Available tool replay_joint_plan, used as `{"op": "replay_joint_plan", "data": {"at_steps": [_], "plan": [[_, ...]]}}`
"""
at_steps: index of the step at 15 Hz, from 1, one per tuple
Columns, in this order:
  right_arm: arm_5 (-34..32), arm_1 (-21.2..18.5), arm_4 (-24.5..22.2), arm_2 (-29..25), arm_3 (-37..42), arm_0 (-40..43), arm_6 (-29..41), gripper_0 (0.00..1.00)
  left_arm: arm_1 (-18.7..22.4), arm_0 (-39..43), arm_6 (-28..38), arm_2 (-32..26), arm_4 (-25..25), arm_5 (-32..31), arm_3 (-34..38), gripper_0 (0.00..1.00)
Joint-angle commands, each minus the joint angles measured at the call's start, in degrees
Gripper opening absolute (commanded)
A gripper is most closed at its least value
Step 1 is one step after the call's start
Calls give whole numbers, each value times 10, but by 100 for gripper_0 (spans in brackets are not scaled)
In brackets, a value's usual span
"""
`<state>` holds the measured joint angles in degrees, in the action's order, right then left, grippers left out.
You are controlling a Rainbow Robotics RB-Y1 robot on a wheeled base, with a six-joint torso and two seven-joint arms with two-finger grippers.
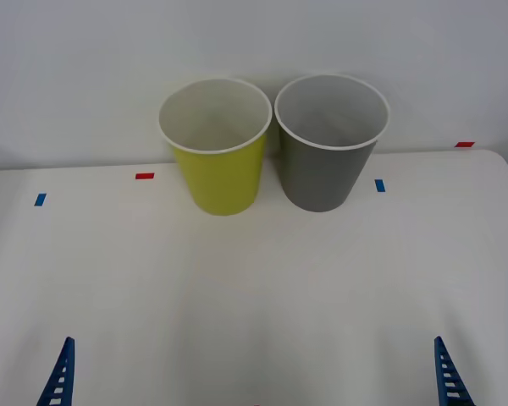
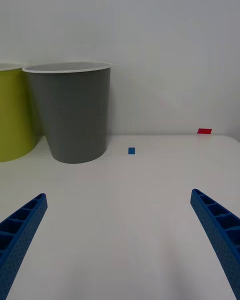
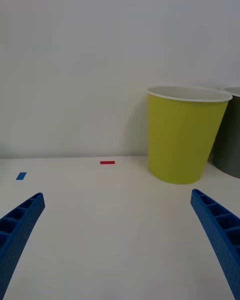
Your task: Put cans in the gray bin and PET bottles in the light green bin.
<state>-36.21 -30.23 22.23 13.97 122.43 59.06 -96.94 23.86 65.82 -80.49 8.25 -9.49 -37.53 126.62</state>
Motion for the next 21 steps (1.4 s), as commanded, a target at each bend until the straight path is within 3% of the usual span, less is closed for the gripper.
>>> {"op": "replay_joint_plan", "data": {"at_steps": [1, 21], "plan": [[0, 0, 0, 0, 0, 0, 0, 100, -10, 29, 2, 16, 1, -9, -1, 100], [0, 0, 0, 0, 0, 0, 0, 100, -17, 39, 0, 14, 4, -10, -13, 100]]}}
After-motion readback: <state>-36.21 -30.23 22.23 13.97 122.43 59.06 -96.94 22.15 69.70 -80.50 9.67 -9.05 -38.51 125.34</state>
